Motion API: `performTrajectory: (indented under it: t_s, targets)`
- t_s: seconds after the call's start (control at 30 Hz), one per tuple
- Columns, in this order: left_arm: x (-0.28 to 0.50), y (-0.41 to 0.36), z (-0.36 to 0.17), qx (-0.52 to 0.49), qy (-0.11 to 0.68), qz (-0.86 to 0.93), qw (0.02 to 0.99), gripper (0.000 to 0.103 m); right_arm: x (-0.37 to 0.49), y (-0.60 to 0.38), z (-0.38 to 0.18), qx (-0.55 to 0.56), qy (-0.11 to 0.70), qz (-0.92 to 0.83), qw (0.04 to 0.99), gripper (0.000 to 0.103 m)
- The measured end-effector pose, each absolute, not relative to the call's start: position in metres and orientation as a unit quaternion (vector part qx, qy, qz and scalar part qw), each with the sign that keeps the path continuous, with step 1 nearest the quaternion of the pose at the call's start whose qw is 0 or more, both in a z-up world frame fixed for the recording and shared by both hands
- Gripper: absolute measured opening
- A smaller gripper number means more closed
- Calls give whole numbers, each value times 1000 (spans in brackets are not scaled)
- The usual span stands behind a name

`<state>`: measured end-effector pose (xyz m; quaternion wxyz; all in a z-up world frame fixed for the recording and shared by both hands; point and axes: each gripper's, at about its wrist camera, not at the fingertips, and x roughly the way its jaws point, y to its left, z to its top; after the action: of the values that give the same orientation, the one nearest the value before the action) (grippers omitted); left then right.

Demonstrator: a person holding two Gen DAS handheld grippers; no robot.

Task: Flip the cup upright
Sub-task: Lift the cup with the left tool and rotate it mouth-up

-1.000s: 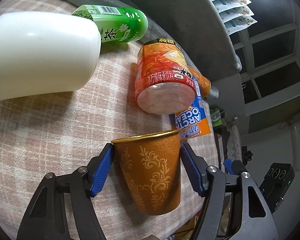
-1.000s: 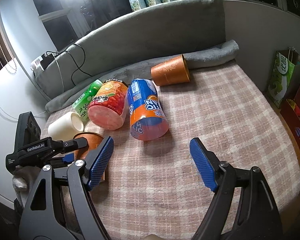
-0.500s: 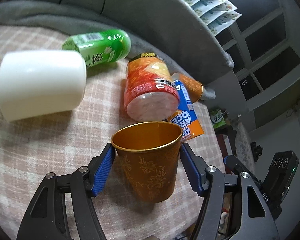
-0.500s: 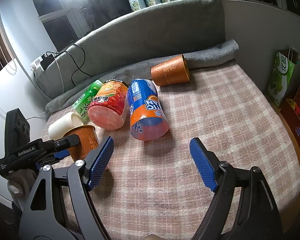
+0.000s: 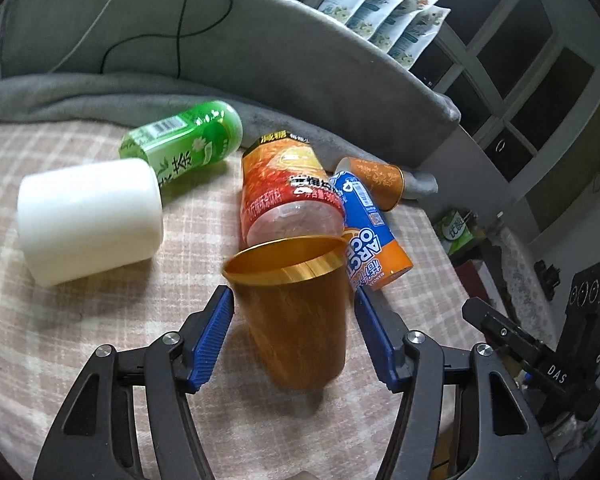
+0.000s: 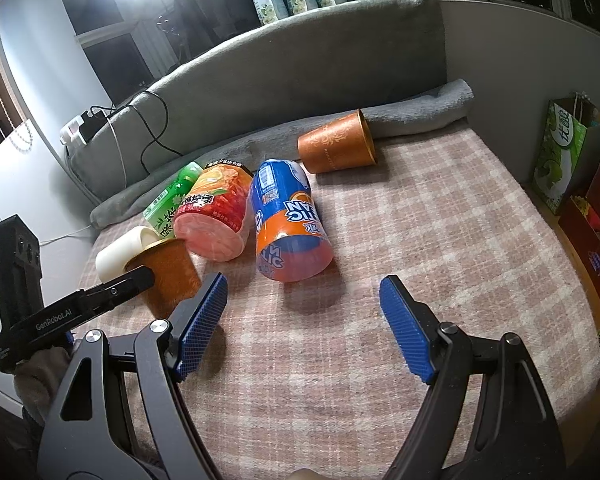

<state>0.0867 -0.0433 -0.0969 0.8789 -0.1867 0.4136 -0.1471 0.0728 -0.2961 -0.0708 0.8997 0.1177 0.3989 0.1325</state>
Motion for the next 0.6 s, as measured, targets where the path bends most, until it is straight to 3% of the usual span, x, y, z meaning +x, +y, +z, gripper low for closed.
performTrajectory:
  t_s: [0.33, 0.47, 0.6]
  targets:
    - [86, -40, -99, -190, 419, -133, 878, 60, 72, -299, -71, 117, 398, 130, 901, 81]
    - [91, -27, -105, -225, 435, -122, 863, 69, 71, -299, -73, 120, 398, 132, 900, 81]
    - [95, -17, -115, -246, 453, -102, 851, 69, 70, -297, -75, 117, 398, 132, 900, 81]
